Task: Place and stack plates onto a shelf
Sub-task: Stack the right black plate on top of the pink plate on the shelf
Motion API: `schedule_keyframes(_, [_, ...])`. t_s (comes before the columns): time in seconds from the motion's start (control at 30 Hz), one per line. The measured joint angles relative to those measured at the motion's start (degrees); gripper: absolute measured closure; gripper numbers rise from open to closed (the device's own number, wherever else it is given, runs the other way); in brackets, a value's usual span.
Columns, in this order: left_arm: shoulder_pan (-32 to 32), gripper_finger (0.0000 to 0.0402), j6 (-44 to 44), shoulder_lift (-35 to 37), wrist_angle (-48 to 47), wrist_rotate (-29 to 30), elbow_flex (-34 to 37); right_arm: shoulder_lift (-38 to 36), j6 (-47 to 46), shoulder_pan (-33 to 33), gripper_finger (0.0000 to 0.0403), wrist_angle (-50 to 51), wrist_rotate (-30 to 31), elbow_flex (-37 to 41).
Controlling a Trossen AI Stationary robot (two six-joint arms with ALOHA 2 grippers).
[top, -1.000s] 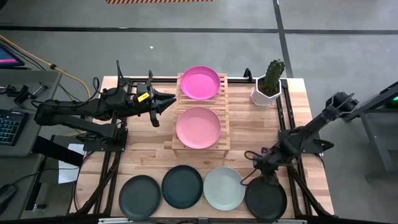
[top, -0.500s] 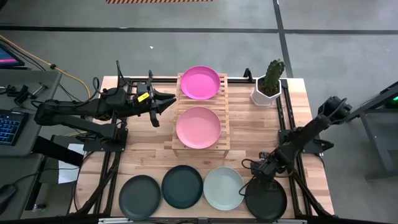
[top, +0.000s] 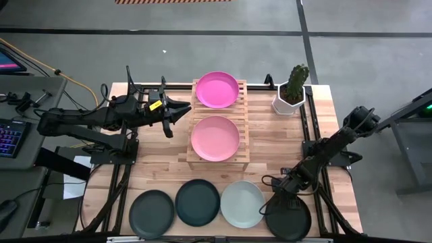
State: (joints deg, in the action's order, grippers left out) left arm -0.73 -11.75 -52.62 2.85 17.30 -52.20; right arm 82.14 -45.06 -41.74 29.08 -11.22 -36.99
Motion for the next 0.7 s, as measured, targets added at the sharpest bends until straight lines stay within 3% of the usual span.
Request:
schedule_keyframes(0.37, [0.0,0.0328,0.0,0.0,0.0,0.0,0.0,-1.0,-1.0,0.0,0.0401,-1.2,-2.2,0.0])
schedule_keyframes(0.7, [0.0,0.0328,0.0,0.0,0.0,0.0,0.0,-13.7,-4.1,0.3,0.0403,-1.8,-2.1,-0.4])
